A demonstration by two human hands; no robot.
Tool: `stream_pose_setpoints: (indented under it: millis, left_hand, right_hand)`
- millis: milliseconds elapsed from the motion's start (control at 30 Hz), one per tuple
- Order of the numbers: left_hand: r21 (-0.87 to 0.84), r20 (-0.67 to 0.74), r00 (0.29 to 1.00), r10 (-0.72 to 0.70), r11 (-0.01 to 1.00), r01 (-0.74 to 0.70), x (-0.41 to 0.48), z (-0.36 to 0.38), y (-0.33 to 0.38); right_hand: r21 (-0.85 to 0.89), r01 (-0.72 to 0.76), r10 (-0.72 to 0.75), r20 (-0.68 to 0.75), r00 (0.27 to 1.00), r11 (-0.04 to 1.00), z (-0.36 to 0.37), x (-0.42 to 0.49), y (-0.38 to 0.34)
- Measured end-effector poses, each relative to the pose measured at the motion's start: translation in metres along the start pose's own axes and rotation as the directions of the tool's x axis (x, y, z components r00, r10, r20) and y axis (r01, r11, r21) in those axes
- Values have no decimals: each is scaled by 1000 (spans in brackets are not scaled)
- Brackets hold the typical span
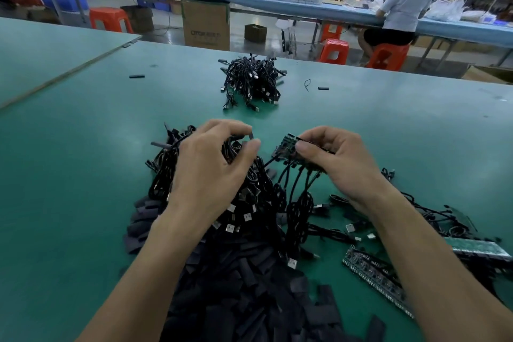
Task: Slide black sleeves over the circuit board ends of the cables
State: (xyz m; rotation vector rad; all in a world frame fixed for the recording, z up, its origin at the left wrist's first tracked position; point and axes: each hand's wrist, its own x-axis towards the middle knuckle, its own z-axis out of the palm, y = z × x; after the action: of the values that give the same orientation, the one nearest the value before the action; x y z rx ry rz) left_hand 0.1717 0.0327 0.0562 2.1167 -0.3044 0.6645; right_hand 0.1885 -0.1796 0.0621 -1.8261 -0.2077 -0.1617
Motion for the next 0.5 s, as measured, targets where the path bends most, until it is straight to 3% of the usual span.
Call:
stream_pose_setpoints:
  millis: [100,267,500]
  left_hand:
    - [-300,163,984,-64,947,112,-3,7,6]
    - [-466,302,953,-41,865,184,-4,14,4]
    - [-671,340,937,-81,677,302,-4,13,3]
  right_hand:
    - [121,37,-49,96,994,992,9,-6,-7]
    - [188,36,-64,146,987,981,14,-12,-7]
    - [235,-42,-20,258,966,971,11,-14,-9]
